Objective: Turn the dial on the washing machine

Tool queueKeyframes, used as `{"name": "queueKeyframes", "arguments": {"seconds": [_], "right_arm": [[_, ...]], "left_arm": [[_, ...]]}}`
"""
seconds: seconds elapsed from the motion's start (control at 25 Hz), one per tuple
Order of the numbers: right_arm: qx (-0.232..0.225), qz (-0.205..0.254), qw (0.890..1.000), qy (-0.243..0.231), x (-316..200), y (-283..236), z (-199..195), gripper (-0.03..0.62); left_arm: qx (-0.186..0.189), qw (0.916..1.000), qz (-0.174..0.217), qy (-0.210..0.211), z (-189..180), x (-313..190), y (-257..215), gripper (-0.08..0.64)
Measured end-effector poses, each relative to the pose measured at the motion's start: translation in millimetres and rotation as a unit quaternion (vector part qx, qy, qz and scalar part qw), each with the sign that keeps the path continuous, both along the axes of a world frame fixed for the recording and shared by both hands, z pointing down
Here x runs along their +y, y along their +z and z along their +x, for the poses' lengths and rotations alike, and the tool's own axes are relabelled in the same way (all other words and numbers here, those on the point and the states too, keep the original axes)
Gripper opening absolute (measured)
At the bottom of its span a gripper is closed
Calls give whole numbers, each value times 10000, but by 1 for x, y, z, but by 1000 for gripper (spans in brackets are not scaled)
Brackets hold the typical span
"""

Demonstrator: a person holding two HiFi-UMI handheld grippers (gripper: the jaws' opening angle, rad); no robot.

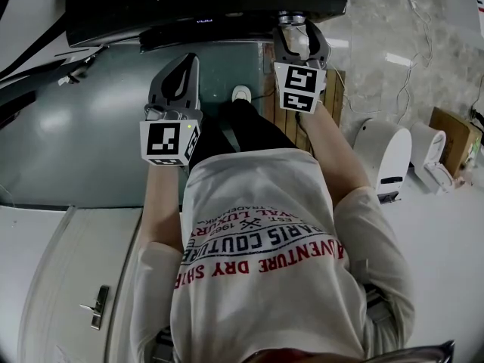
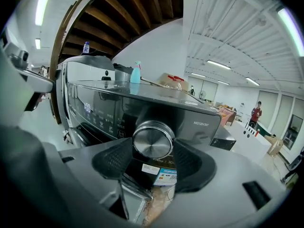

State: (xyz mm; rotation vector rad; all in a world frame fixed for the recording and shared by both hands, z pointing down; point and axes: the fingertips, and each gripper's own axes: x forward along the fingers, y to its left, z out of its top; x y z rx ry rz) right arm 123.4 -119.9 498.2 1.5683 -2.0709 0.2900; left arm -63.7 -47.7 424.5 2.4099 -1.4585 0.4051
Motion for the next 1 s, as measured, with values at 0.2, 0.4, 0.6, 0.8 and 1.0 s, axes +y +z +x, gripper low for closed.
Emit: {"name": "queueKeyframes", "arguments": {"seconds": [0.2,0.4,0.6,0.8,1.0], "right_arm": [[-509,-288,9983,60,0,5,7,276],[-1220,-452,9913,194,-1,6,9,276],[-2135,-613,9747,231,-1,7,11,276],[-1893,-406,9809,158,-1,6,11,279],[-600,291,9976,-178,1,-6,6,316]], "left_arm": [[-42,10000,27,29,2,2,-3,15],[18,10000,54,-21,5,1,-7,15],[47,10000,56,26,12,2,-7,15],[32,9999,38,112,17,5,-7,15],[102,9998,69,150,20,9,-15,15]]}}
